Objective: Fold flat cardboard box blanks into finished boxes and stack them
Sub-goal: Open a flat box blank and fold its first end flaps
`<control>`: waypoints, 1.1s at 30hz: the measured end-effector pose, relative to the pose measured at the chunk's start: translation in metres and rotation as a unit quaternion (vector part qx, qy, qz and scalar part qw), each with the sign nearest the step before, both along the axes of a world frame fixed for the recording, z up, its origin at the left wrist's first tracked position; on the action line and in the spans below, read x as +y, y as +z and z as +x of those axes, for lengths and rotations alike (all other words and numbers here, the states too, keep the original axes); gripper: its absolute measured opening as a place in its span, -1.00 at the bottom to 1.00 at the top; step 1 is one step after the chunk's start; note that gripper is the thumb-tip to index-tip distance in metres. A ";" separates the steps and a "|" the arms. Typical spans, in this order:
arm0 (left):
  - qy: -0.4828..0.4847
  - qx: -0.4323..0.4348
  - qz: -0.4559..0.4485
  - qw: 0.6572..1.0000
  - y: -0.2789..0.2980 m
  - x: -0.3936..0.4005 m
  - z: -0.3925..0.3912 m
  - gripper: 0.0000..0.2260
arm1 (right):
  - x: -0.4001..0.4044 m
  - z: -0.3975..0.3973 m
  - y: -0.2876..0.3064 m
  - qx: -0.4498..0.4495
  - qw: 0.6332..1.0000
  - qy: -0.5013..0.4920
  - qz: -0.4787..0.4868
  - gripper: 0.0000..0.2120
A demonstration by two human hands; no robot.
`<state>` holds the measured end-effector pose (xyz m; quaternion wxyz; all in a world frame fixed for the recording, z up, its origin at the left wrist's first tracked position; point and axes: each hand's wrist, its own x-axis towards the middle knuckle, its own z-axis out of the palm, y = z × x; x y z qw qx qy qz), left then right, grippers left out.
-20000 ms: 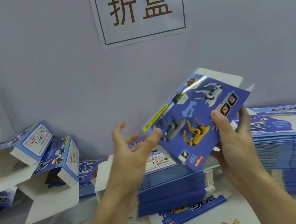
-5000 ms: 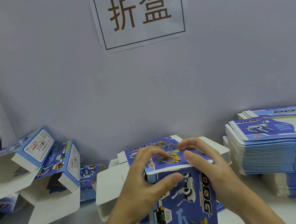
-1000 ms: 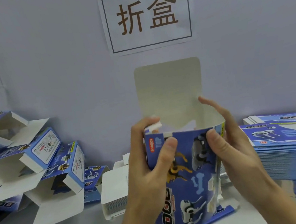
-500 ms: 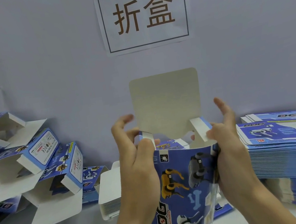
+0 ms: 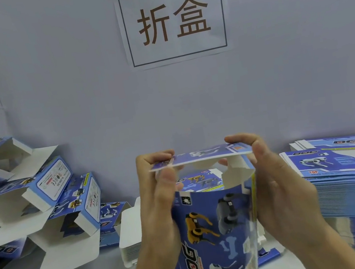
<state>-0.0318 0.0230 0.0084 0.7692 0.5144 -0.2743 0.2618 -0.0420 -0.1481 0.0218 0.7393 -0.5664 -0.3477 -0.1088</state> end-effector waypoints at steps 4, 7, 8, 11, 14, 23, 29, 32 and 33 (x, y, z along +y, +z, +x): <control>0.061 -0.025 0.128 0.990 0.000 0.003 -0.001 -0.40 | 0.006 0.007 -0.007 0.050 0.997 0.014 0.055 -0.29; 0.120 -0.031 0.132 0.983 0.005 0.002 -0.002 -0.56 | 0.006 0.006 -0.005 0.037 0.999 0.026 0.025 -0.30; 0.126 -0.030 0.127 0.983 0.007 0.002 -0.002 -0.57 | 0.007 0.007 -0.006 0.023 1.000 0.004 -0.011 -0.34; 0.115 -0.028 0.114 0.986 0.009 0.002 -0.002 -0.60 | 0.009 0.006 -0.011 -0.020 0.992 -0.096 -0.074 -0.48; 0.092 -0.016 0.106 0.990 0.008 0.003 -0.001 -0.61 | 0.011 0.002 -0.010 -0.030 0.993 -0.082 -0.085 -0.49; 0.051 -0.012 0.091 0.995 0.007 -0.001 -0.006 -0.67 | 0.022 0.011 -0.007 0.082 0.994 -0.002 0.077 -0.67; 0.067 -0.051 0.121 0.989 0.009 -0.004 -0.011 -0.59 | 0.018 0.012 -0.013 0.018 0.994 -0.078 0.074 -0.58; 0.056 -0.039 0.104 0.992 0.012 -0.003 -0.010 -0.69 | 0.015 0.016 -0.005 -0.001 0.991 -0.079 0.111 -0.80; 0.091 -0.052 0.107 0.989 0.012 -0.002 -0.010 -0.74 | 0.015 0.017 0.001 -0.017 0.991 -0.077 0.110 -0.84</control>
